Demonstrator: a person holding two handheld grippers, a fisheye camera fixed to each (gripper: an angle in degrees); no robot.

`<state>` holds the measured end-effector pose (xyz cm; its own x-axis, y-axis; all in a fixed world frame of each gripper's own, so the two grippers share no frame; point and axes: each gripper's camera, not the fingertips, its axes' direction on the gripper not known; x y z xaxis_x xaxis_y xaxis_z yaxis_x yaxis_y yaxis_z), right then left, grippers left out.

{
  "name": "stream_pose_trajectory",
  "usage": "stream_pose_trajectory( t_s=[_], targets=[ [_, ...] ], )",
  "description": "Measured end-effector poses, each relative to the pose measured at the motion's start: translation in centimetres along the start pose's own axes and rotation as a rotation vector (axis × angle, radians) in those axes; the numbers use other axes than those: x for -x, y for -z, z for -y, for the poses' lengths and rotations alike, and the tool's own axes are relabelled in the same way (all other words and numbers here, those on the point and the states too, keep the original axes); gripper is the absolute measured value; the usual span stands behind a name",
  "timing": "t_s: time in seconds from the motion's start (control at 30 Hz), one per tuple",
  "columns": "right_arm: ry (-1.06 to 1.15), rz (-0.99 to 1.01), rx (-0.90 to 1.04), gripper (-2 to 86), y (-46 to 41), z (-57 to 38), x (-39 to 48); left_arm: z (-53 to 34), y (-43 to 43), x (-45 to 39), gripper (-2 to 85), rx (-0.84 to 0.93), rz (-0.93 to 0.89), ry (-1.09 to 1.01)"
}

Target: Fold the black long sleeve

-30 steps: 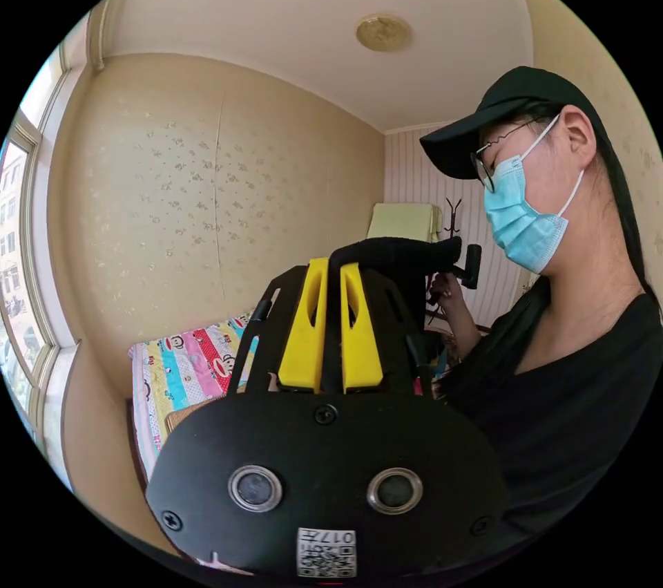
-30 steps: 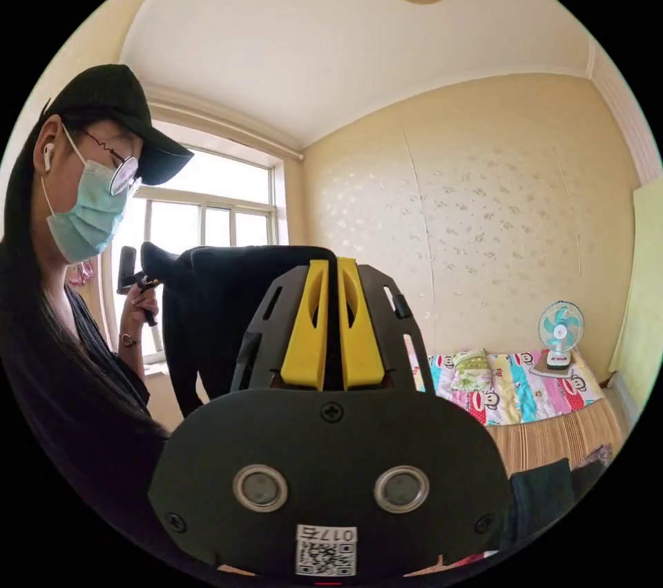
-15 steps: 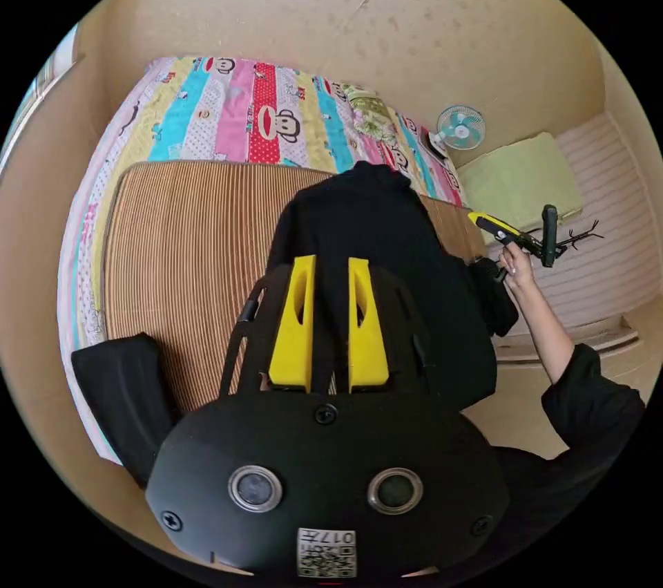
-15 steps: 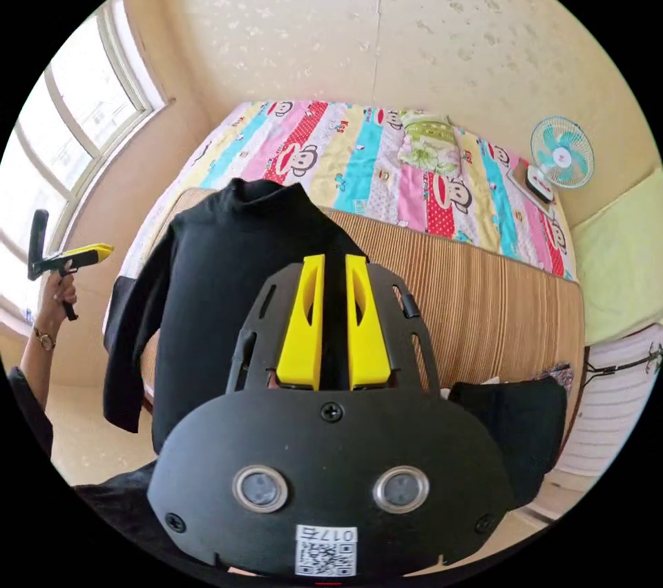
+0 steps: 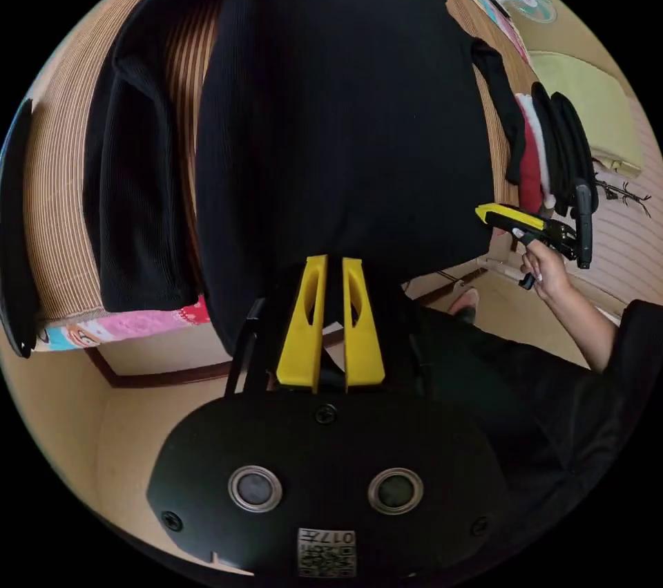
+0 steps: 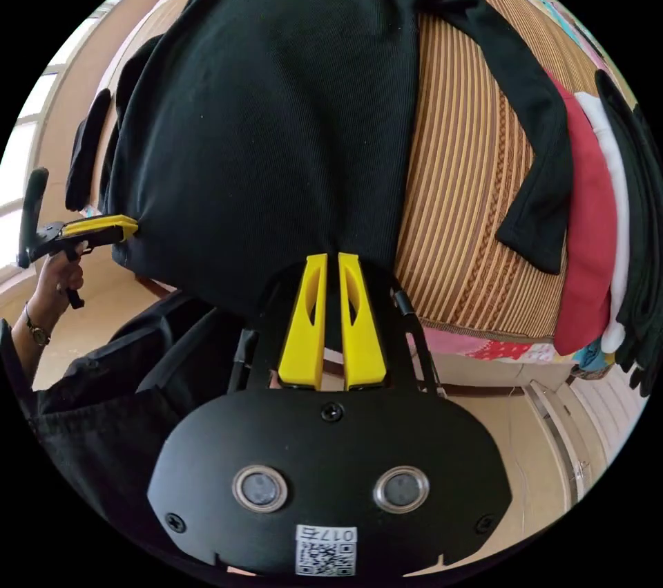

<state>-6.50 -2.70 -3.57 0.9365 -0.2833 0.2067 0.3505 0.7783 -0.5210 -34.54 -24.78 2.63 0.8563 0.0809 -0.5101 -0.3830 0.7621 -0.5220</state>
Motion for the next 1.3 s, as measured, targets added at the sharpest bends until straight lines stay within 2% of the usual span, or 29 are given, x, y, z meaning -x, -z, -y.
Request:
stream_pose_trajectory(
  t_s=[0.03, 0.1, 0.17, 0.23, 0.3, 0.4, 0.5, 0.53, 0.63, 0.7, 0.87, 0.9, 1.0, 1.17, 1.23, 1.3],
  targets=[
    [-0.002, -0.011, 0.041, 3.2, 0.0, 0.5, -0.2, -0.8, 1.3, 1.4, 6.3, -0.07, -0.002, 0.071],
    [-0.024, 0.009, 0.099, 2.9, 0.1, 1.9, -0.7, -4.1, 6.0, 7.1, 9.1, -0.327, -0.001, 0.384],
    [-0.068, 0.043, 0.149, 2.7, -0.2, 3.5, -1.3, -5.9, 7.5, 10.3, 11.4, -0.42, 0.066, 0.555],
    [-0.099, 0.061, 0.179, 2.3, -0.7, 4.7, -2.0, -5.6, 6.3, 12.4, 12.5, -0.39, 0.13, 0.565],
    [-0.094, 0.074, 0.183, 2.1, -0.8, 5.1, -2.3, -4.0, 2.2, 13.6, 9.7, -0.209, 0.16, 0.423],
    [-0.086, 0.094, 0.178, 1.8, -0.7, 5.2, -2.8, -5.0, 4.2, 12.7, 3.9, -0.166, 0.278, 0.245],
    [-0.071, 0.11, 0.183, 1.7, -0.9, 5.5, -3.4, -11.2, 9.2, 15.2, 3.6, -0.37, 0.383, 0.407],
    [-0.07, 0.119, 0.192, 1.6, -1.0, 5.7, -3.7, -12.6, 9.7, 16.2, 3.9, -0.39, 0.384, 0.463],
    [-0.104, 0.152, 0.212, 1.4, -1.4, 6.0, -4.6, -19.6, 9.3, 22.3, 6.6, -0.479, 0.191, 0.716],
    [-0.117, 0.161, 0.215, 1.3, -1.6, 5.9, -5.0, -25.5, 6.4, 25.9, 8.6, -0.647, -0.046, 0.879],
    [-0.081, 0.144, 0.177, 1.3, -1.7, 4.8, -5.1, -34.2, -2.4, 28.5, 16.3, -0.845, -0.413, 1.238],
    [-0.081, 0.146, 0.163, 1.3, -1.7, 4.4, -5.3, -35.2, -4.6, 28.8, 16.5, -0.887, -0.518, 1.254],
    [-0.104, 0.173, 0.135, 1.3, -1.9, 3.3, -6.1, -36.3, -7.9, 29.0, 14.6, -1.022, -0.675, 1.21],
    [-0.178, 0.271, 0.111, 1.2, -2.6, 1.6, -8.2, -37.8, -5.2, 27.1, 4.4, -1.088, -0.577, 1.225],
    [-0.197, 0.31, 0.106, 1.1, -2.9, 0.9, -9.0, -37.9, -1.3, 25.0, 3.9, -1.144, -0.534, 1.14],
    [-0.22, 0.324, 0.111, 1.1, -3.1, 0.4, -9.4, -36.7, 5.4, 21.1, 3.7, -1.256, -0.413, 0.939]
  ],
)
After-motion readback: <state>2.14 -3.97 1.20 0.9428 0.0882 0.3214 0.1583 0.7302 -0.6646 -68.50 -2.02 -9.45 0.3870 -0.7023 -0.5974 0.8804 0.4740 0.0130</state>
